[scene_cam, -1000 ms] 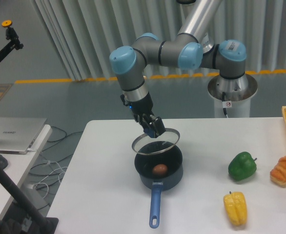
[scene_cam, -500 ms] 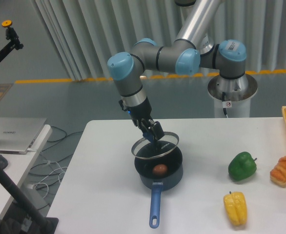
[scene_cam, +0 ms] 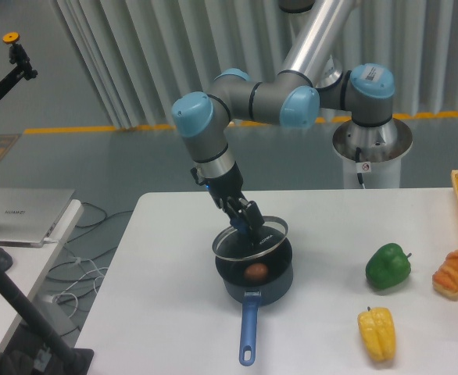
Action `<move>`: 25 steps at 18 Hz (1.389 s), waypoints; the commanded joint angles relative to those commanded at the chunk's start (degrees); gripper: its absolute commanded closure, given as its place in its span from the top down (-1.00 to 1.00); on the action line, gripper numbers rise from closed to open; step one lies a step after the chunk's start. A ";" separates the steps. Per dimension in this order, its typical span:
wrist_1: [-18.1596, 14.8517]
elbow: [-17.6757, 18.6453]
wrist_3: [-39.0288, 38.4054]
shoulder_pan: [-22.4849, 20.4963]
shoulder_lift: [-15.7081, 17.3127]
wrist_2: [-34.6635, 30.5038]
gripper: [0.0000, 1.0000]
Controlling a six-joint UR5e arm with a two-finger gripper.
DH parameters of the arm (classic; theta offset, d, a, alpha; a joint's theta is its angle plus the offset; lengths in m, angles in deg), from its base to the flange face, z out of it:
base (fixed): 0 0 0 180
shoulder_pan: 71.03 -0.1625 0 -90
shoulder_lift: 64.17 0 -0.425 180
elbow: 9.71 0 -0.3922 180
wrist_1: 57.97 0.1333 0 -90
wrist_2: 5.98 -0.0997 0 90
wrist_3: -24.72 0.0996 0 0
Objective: Close the pot lid
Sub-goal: 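Lower the glass lid toward the saucepan rim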
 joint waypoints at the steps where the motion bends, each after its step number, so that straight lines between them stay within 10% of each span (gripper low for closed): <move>1: 0.00 0.00 -0.09 0.00 0.00 0.00 -0.24; 25: 0.26 0.18 1.32 -0.53 -0.97 0.79 -0.26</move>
